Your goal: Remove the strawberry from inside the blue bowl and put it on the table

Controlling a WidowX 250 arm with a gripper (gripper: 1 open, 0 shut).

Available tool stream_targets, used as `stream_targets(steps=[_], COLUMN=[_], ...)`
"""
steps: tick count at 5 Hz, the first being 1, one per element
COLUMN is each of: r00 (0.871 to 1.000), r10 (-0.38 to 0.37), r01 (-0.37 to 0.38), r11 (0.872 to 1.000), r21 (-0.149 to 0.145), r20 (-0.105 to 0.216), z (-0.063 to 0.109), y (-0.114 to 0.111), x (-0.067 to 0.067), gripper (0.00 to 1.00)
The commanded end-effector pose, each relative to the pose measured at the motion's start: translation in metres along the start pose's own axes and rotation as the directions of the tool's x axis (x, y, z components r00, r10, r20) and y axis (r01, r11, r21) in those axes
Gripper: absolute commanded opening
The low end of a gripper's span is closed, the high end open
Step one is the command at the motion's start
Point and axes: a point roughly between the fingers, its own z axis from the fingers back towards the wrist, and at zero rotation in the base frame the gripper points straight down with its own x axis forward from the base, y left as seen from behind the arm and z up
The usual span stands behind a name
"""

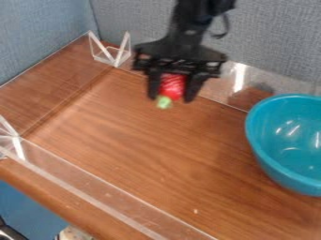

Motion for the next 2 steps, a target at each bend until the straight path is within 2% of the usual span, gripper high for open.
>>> stream_targets(steps=[1,2], r00=[0.996,0.998], r10=[0.086,0.051], r01=[-0.086,-0.053], r11=[0.995,0.998], r21=[-0.041,-0.044], r20=[-0.003,-0.037], z=[-0.005,-0.028], y=[0.011,0.006], x=[-0.003,-0.006], gripper=[0.00,0.00])
